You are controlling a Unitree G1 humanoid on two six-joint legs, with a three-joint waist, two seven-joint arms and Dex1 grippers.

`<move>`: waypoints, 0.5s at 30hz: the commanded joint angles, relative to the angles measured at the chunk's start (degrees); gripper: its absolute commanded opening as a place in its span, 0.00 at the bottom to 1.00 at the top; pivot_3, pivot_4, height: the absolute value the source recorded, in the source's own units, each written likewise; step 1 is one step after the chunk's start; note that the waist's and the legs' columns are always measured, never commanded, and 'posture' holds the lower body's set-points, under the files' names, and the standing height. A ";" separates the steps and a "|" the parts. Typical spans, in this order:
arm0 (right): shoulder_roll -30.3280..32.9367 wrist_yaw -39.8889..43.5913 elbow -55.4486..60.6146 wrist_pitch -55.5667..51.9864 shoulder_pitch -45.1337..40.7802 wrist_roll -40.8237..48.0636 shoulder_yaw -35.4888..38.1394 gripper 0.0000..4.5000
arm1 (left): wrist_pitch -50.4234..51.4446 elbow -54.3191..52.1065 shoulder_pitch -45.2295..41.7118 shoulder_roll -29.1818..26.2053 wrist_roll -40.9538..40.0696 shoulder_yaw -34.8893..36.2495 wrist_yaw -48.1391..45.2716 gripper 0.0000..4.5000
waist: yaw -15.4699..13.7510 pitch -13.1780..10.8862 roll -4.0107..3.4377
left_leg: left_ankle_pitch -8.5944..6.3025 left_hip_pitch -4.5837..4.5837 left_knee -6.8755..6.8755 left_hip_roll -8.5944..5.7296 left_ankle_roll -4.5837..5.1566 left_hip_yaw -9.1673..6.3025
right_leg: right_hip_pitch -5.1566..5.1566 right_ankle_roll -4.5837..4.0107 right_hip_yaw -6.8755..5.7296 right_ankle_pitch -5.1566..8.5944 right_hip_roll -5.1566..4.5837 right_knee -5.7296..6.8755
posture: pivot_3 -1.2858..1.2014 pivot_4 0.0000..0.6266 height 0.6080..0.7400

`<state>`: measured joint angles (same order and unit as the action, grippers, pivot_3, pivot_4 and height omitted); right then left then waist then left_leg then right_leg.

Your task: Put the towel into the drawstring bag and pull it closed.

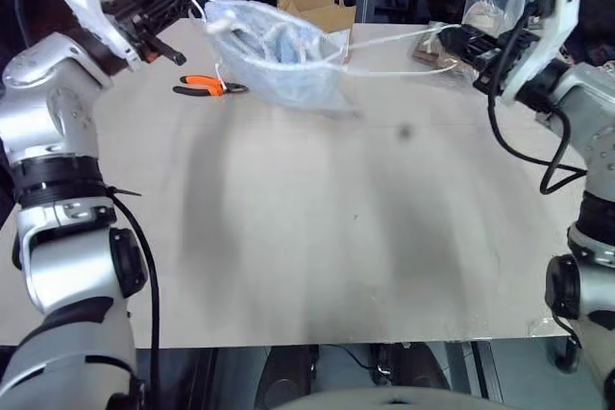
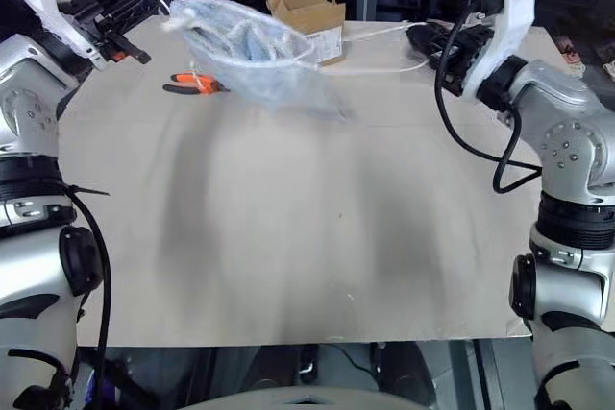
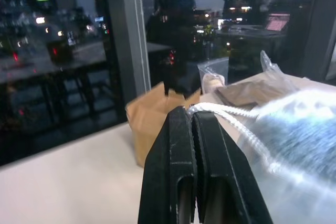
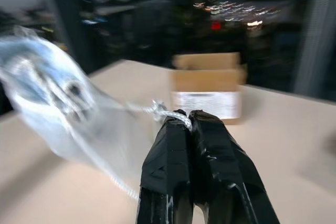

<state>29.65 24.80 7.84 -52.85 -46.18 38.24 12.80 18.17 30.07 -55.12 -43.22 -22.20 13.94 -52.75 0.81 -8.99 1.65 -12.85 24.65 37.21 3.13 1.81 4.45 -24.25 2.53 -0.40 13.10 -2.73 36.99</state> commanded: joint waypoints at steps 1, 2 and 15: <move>-1.39 -2.03 2.55 0.29 -6.99 5.43 5.11 0.00 | -0.71 -0.24 -3.78 0.31 -1.14 1.26 0.90 0.00 | -0.03 -0.15 0.03 | 0.01 0.19 0.05 0.01 0.00 -0.01 | -0.19 -0.01 0.00 -0.02 0.01 0.10 | 0.52 0.24 1.00; -0.23 -1.88 2.27 0.72 -7.92 4.83 5.58 0.00 | -0.70 1.03 -4.44 -0.04 -0.70 1.24 0.96 0.00 | 0.05 -0.21 0.07 | 0.02 0.47 0.17 0.01 -0.01 -0.03 | -0.49 -0.01 0.01 -0.03 0.02 0.25 | 0.52 0.24 1.00; 4.88 -2.98 0.52 1.70 -5.85 4.54 7.25 0.00 | -0.30 1.99 -5.29 0.82 -0.76 1.46 0.70 0.00 | -0.18 -0.04 0.17 | -0.03 0.09 0.07 0.03 0.03 -0.04 | 0.09 0.10 -0.09 -0.03 0.00 -0.19 | 0.52 0.24 1.00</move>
<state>35.00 22.83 7.29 -51.21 -50.63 40.97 17.60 18.24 33.18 -58.30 -42.14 -21.71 13.53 -53.14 0.64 -9.03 1.81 -12.89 24.81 37.30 3.16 1.85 4.42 -24.22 2.63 -0.47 13.07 -2.74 36.84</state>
